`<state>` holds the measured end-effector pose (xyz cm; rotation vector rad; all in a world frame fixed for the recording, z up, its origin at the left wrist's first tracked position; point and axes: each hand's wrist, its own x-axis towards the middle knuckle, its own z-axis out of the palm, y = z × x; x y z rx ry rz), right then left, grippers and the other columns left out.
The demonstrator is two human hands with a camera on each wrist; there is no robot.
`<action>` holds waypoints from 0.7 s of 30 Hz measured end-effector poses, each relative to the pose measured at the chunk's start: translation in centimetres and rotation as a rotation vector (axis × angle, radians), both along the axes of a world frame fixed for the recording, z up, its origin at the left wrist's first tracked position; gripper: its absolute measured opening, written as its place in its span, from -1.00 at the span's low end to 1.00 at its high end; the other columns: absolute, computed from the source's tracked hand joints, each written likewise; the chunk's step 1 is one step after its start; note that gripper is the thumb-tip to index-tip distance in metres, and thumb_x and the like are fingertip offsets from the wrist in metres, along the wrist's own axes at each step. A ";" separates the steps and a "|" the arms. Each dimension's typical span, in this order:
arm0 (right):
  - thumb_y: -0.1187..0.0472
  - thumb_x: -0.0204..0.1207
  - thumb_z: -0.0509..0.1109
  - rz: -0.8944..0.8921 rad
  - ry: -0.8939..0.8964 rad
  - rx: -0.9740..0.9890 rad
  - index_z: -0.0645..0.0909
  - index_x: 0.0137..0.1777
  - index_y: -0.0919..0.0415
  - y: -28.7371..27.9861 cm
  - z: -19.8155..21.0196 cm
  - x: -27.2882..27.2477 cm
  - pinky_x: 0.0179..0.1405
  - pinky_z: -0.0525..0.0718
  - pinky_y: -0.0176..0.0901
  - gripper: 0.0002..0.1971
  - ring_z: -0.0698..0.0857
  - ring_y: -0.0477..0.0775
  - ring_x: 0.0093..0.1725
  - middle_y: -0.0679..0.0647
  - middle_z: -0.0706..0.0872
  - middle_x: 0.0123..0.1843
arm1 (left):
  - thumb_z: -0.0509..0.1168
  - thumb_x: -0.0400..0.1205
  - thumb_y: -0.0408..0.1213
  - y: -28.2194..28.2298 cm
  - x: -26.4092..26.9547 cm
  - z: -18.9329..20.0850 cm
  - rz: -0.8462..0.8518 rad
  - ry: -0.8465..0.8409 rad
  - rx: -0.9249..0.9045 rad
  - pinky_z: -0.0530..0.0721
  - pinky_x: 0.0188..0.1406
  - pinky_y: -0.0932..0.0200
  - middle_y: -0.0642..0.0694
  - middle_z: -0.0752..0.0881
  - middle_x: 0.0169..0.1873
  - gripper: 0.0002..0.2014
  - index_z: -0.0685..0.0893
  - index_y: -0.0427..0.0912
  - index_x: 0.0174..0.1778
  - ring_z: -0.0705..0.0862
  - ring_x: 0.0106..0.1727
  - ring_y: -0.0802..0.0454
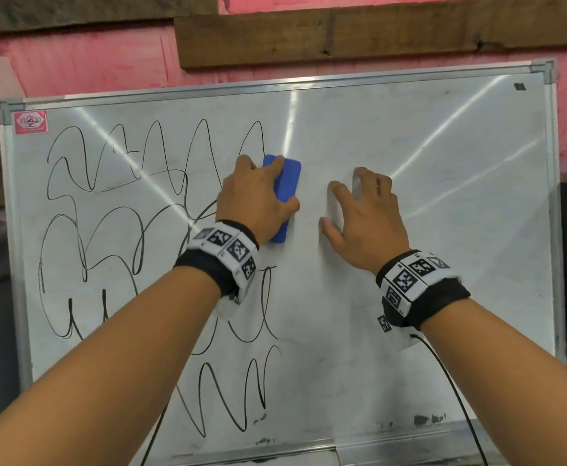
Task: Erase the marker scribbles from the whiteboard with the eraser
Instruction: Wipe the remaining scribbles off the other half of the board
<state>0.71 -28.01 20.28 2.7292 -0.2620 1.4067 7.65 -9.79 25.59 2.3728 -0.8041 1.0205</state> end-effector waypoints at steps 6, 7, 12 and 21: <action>-0.15 0.52 0.36 0.010 -0.015 0.013 0.47 0.47 0.07 0.1 -0.7 0.2 0.20 0.54 0.23 -0.44 0.36 0.41 0.41 0.32 0.37 0.52 | 0.40 0.49 0.13 0.1 -0.3 0.7 -0.018 0.030 0.019 0.58 -0.11 0.07 -0.11 0.40 0.04 -0.34 0.48 0.07 0.53 0.55 -0.09 -0.15; -0.16 0.52 0.35 0.007 -0.014 0.011 0.47 0.48 0.07 0.1 -0.9 0.2 0.20 0.54 0.23 -0.43 0.36 0.41 0.41 0.32 0.37 0.52 | 0.40 0.49 0.13 0.2 -0.5 -0.1 -0.022 0.034 0.035 0.57 -0.11 0.08 -0.11 0.41 0.05 -0.34 0.49 0.07 0.52 0.54 -0.11 -0.13; -0.18 0.52 0.34 -0.015 -0.035 0.019 0.49 0.42 0.07 0.5 -0.9 0.5 0.16 0.55 0.20 -0.46 0.38 0.39 0.36 0.30 0.39 0.47 | 0.39 0.51 0.13 0.9 0.0 -0.4 -0.011 0.019 0.025 0.56 -0.11 0.09 -0.12 0.44 0.08 -0.34 0.46 0.11 0.56 0.49 -0.10 -0.08; -0.16 0.51 0.33 -0.013 -0.081 0.016 0.52 0.36 0.09 1.3 0.7 1.8 0.10 0.56 0.18 -0.50 0.40 0.39 0.30 0.31 0.43 0.42 | 0.40 0.52 0.12 0.4 1.7 4.5 0.038 0.004 -0.064 0.56 -0.03 0.02 -0.16 0.45 0.10 -0.35 0.48 0.02 0.54 0.57 0.03 -0.21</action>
